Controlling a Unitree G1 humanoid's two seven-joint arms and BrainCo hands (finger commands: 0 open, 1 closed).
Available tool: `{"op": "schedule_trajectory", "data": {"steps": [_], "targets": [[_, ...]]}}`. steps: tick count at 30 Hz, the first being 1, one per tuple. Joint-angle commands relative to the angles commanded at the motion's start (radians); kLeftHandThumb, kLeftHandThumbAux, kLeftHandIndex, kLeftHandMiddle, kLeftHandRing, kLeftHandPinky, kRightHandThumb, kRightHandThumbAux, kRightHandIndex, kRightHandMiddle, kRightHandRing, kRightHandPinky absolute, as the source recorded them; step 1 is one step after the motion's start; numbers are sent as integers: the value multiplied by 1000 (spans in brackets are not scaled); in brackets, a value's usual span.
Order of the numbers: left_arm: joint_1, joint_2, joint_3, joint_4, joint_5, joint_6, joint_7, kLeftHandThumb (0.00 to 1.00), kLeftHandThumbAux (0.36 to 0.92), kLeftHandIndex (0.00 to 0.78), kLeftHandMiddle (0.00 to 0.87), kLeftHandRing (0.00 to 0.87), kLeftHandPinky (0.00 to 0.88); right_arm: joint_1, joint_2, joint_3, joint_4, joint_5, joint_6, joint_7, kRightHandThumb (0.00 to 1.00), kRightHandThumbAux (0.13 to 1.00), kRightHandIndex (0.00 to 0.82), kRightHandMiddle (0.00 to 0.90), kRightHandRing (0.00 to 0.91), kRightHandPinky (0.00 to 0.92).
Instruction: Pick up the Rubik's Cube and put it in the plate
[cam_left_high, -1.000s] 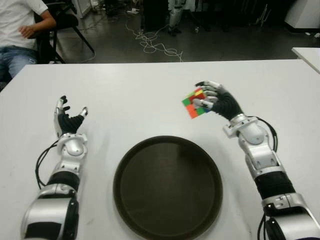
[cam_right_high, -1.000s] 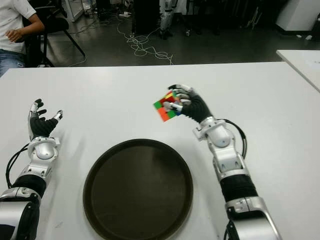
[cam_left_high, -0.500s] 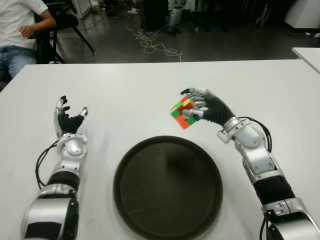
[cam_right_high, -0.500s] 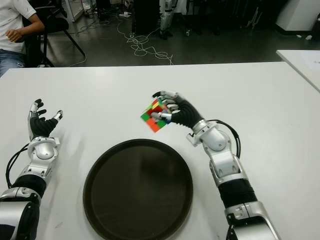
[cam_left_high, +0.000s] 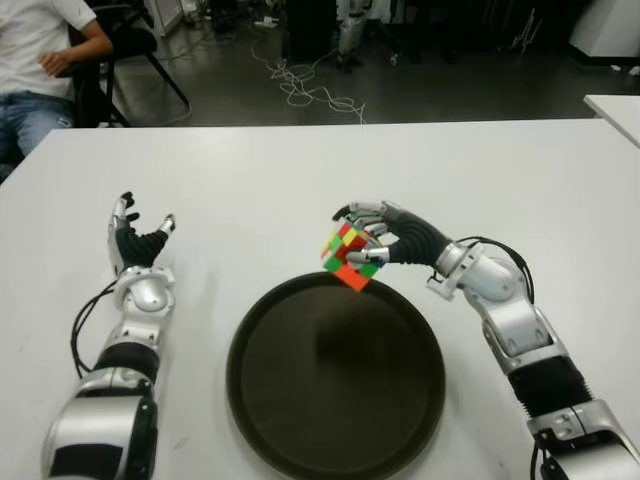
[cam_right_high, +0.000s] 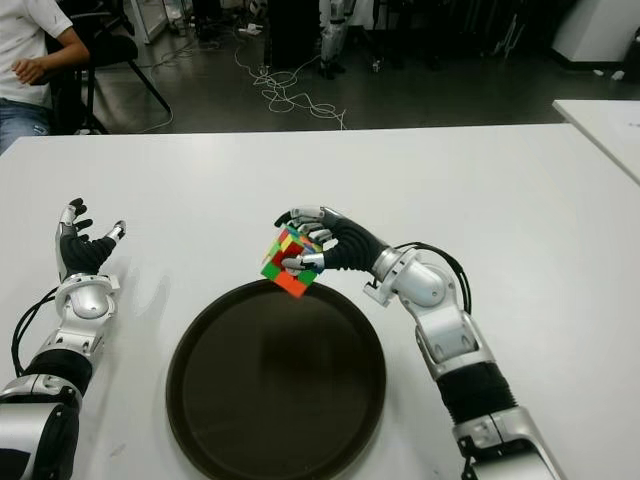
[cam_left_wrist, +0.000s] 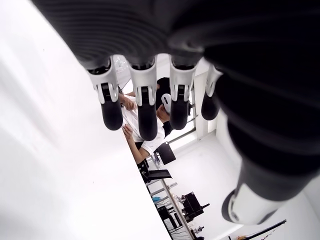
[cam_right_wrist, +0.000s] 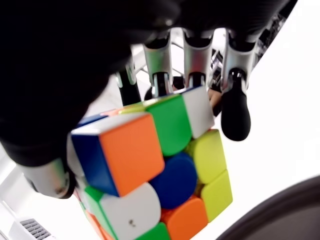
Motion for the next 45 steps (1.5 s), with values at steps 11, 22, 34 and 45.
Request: {"op": "schedule_trajectory", "data": {"steps": [11, 22, 34, 45], "targets": [[-2, 2, -3, 3, 5, 4, 2, 414, 745, 100, 161, 169, 191, 0, -58, 38, -60, -6, -11, 102, 681, 732, 437, 806, 831, 826], [1, 0, -8, -7, 12, 13, 8, 367, 756, 90, 150, 154, 163, -1, -87, 43, -86, 72, -5, 223, 681, 730, 437, 805, 824, 813], [1, -2, 1, -5, -1, 6, 4, 412, 748, 96, 152, 155, 163, -23, -86, 45, -28, 124, -57, 316, 681, 730, 438, 816, 831, 821], [0, 1, -4, -5, 5, 19, -2, 372, 751, 88, 149, 151, 154, -37, -78, 47, 33, 109, -117, 337, 681, 730, 437, 822, 838, 828]]}}
